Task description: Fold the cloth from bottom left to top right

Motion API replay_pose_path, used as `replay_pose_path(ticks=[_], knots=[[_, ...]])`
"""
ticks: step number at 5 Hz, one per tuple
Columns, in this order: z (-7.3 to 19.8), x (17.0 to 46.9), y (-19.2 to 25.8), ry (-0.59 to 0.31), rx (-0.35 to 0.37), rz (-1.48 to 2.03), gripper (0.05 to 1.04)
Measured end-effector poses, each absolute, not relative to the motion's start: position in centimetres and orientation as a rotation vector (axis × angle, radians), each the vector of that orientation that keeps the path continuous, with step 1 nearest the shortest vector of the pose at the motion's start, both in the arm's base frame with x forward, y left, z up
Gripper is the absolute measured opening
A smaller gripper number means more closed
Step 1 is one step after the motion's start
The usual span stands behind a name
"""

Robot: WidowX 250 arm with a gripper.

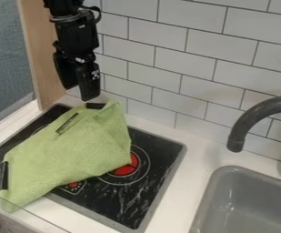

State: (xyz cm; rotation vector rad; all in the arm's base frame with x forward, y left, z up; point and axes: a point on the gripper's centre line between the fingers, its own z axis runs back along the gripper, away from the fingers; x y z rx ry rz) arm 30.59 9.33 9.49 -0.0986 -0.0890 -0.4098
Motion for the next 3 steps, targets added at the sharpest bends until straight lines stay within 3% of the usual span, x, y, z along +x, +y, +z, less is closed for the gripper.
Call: replay_pose_path(ticks=[2, 3], knots=[[8.3, 29.2, 10.1, -0.034, -0.139, -0.313, 0.998], [7.8, 27.2, 12.1, -0.022, -0.188, -0.167, 0.998]])
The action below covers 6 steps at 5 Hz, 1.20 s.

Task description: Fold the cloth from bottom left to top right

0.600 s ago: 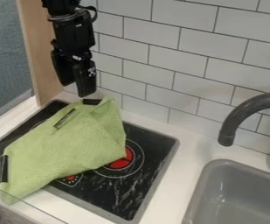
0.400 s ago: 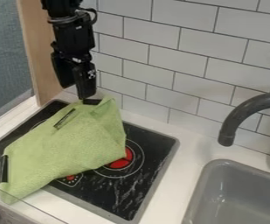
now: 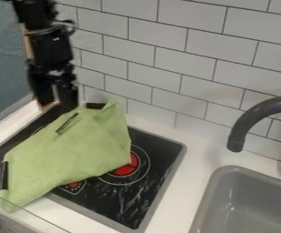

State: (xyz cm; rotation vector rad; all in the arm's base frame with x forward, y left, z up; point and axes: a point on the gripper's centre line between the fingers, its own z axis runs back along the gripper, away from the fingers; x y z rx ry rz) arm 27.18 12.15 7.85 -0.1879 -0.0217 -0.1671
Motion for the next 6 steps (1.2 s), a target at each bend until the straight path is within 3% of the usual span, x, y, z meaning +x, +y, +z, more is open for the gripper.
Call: replay_pose_path(ticks=[2, 3, 4, 6], knots=[[7.0, 22.0, 14.4, -0.007, -0.100, 0.117, 0.998], [5.4, 20.0, 15.5, 0.056, 0.031, 0.273, 0.998], [4.4, 19.9, 16.4, 0.067, 0.138, 0.384, 0.998], [1.8, 20.1, 17.1, 0.121, 0.149, 0.455, 0.998]])
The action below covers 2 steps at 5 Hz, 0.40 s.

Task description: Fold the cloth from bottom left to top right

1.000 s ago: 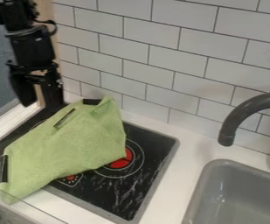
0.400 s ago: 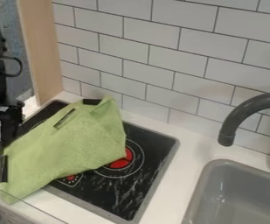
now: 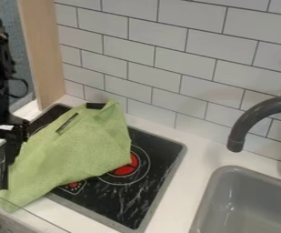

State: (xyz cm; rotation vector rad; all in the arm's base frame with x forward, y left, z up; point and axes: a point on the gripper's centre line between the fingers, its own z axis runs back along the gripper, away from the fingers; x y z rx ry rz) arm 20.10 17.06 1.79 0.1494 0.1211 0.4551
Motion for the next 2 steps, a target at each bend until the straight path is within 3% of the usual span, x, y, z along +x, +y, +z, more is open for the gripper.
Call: replay_pose_path(ticks=[2], knots=[[0.73, 21.43, 16.46, 0.077, 0.077, 0.427, 0.998]])
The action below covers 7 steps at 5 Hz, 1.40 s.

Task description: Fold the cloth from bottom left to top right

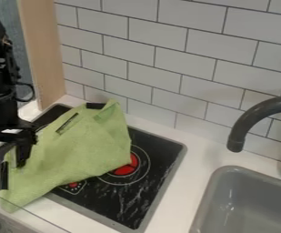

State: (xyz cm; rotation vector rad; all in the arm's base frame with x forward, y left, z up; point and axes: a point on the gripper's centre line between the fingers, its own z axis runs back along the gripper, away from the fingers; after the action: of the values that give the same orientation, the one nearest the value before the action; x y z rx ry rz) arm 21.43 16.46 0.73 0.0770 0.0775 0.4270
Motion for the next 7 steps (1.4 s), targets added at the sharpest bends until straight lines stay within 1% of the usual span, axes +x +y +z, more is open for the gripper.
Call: replay_pose_path(ticks=[1, 2, 3, 4, 5, 6, 7], knots=[[0.6, 22.0, 16.3, 0.039, 0.053, 0.393, 0.998], [-0.1, 22.0, 16.2, 0.033, 0.054, 0.418, 0.998], [-0.7, 21.7, 16.3, 0.055, 0.068, 0.430, 0.998], [-0.8, 21.3, 16.6, 0.051, 0.075, 0.431, 0.955], [-0.8, 21.3, 16.7, 0.054, 0.084, 0.424, 0.671], [-0.9, 21.1, 16.7, 0.063, 0.106, 0.435, 0.415], [-0.9, 20.8, 16.7, 0.078, 0.117, 0.436, 0.222]])
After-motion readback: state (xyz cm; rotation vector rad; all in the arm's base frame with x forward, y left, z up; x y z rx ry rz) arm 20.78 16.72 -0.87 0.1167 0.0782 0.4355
